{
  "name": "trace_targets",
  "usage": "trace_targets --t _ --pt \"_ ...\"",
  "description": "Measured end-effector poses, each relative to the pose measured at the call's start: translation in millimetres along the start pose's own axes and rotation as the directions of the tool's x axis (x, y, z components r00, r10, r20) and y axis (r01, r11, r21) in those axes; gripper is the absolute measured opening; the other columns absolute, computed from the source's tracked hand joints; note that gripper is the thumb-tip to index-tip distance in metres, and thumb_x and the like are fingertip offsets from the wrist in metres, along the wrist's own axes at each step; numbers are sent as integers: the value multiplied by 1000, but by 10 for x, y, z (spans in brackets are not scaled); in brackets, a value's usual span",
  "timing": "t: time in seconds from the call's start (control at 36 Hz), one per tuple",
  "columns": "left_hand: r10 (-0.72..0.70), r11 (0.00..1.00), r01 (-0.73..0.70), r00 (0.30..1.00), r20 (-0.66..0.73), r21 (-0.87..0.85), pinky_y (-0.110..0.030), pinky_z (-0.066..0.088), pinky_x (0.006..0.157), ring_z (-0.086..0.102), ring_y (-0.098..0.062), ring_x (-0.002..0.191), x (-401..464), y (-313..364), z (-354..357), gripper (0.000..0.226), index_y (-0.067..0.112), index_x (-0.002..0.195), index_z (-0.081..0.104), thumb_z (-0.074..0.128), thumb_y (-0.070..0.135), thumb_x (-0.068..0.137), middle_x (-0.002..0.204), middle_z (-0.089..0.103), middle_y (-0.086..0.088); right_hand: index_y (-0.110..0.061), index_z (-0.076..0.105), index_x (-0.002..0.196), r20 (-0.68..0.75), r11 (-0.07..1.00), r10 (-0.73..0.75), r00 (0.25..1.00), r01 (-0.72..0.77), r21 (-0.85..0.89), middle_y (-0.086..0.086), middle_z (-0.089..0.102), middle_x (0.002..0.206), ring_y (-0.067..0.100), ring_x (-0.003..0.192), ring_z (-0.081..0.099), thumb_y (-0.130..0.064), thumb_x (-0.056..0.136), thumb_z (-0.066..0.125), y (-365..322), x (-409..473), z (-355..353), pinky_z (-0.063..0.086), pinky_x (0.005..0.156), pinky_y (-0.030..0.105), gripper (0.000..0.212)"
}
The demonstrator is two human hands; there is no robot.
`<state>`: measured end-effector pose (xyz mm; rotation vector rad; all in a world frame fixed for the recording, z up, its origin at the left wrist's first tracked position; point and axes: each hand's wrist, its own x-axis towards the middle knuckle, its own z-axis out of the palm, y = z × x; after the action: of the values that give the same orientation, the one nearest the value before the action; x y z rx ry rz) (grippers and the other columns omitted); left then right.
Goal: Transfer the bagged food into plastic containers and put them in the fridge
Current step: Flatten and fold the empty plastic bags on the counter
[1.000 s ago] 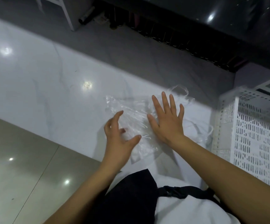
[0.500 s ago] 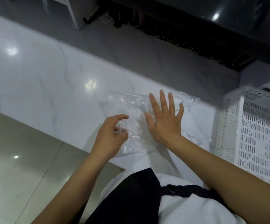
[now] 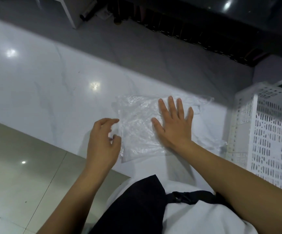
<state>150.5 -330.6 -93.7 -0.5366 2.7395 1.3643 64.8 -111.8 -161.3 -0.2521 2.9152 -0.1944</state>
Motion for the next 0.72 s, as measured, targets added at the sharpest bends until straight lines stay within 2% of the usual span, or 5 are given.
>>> trace_targets --t 0.14,0.28,0.44,0.64,0.72 --pt "268 963 -269 963 19 36 -28 26 119 35 -15 144 68 374 329 45 20 143 52 45 11 99 152 46 1 -37 -6 158 -17 1000 5 1000 -5 7 -3 -11 168 22 152 -22 -69 97 5 -27 -14 -5 -9 119 60 70" --pt "163 814 -266 958 238 516 -47 -5 125 -13 -24 155 394 303 962 60 24 162 2 20 41 108 170 -8 -3 -38 -6 158 -28 999 34 999 -33 5 -2 -8 169 22 153 -17 -66 98 4 -10 -9 -15 -6 120 59 67" --pt "186 719 -275 961 204 638 -49 -4 125 -12 -26 156 536 -2 987 73 27 162 -4 9 63 100 170 -7 -4 -38 -4 158 -52 994 112 992 -110 27 0 -7 169 20 154 -13 -65 99 6 447 19 -76 -3 123 53 66" --pt "208 715 -292 956 206 635 -49 -3 125 -12 -28 156 539 -74 886 70 26 162 -2 9 60 101 170 -8 -7 -39 -6 157 0 983 180 984 -180 -25 0 -9 169 25 153 -15 -58 101 8 508 33 -143 -5 120 60 61" --pt "215 715 -295 956 202 634 -50 -4 125 -11 -29 156 538 -60 905 69 25 162 -1 11 58 102 170 -7 -8 -34 3 159 -107 987 136 985 -144 -68 2 -5 169 29 154 -11 -50 102 20 328 5 -237 -4 119 62 61"
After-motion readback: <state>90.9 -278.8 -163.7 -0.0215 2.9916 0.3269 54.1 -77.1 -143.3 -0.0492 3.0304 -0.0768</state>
